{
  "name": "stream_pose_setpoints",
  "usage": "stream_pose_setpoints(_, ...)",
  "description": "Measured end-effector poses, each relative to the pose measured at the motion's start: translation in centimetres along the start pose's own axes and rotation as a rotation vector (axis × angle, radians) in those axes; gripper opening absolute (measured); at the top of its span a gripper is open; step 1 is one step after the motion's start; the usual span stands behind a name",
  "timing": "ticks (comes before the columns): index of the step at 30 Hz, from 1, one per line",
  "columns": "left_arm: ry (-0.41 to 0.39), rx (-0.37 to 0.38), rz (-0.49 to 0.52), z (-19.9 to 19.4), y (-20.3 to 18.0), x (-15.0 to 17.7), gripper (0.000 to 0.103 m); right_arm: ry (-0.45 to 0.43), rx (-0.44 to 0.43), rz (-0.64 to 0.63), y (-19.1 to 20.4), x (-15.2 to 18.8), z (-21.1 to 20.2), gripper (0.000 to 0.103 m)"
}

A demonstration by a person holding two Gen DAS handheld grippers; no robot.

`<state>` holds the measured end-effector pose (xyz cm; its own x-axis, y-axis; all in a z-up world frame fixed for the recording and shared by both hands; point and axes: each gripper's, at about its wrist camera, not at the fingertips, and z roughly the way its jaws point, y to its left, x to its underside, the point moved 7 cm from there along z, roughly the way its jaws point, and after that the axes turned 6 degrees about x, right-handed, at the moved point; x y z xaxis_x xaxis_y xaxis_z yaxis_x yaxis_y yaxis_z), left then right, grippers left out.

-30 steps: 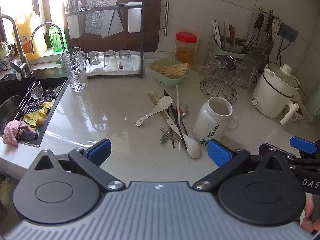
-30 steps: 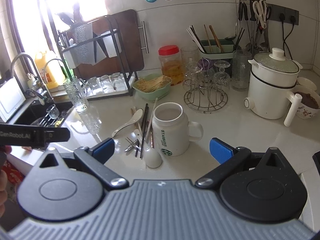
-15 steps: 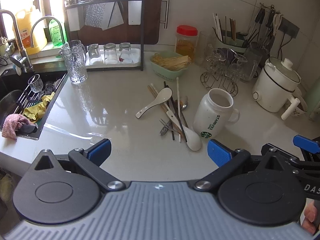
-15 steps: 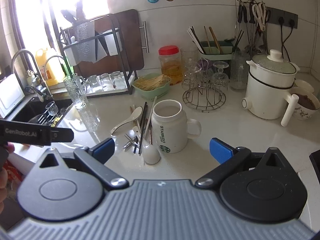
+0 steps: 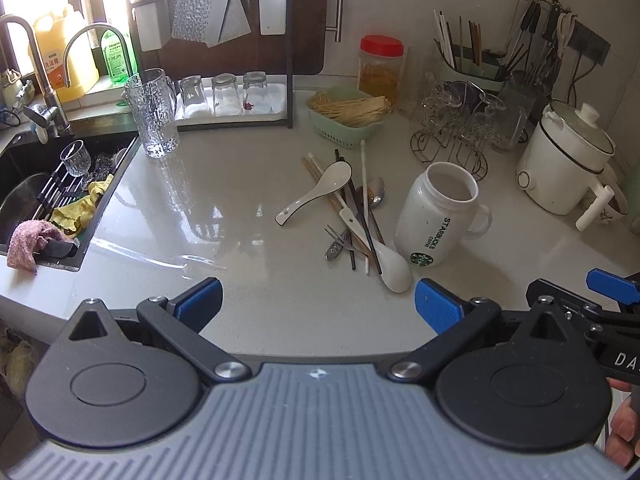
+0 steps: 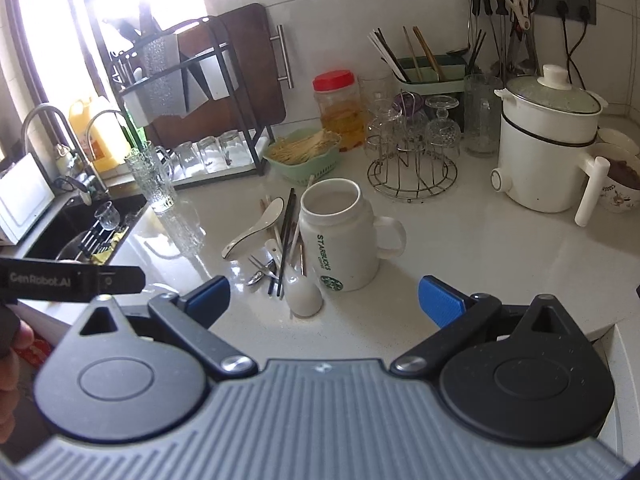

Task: Organize utensils

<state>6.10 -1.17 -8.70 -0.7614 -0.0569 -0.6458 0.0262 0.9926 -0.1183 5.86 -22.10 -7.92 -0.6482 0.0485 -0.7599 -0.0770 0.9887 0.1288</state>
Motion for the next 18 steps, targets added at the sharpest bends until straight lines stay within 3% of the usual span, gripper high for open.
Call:
stream_pose_setpoints(8, -0.01, 0.001, -0.001, 1.2, 0.1, -0.7, 0.103, -0.007, -0.008, -0.056, 0.5, 0.0, 1.1, 0.102)
stream_pose_setpoints(18, 0.004, 0.006, 0.005, 3.9, 1.1, -2.9, 0.103, 0.025, -0.004, -0.029, 0.8, -0.9, 4.6, 0.102)
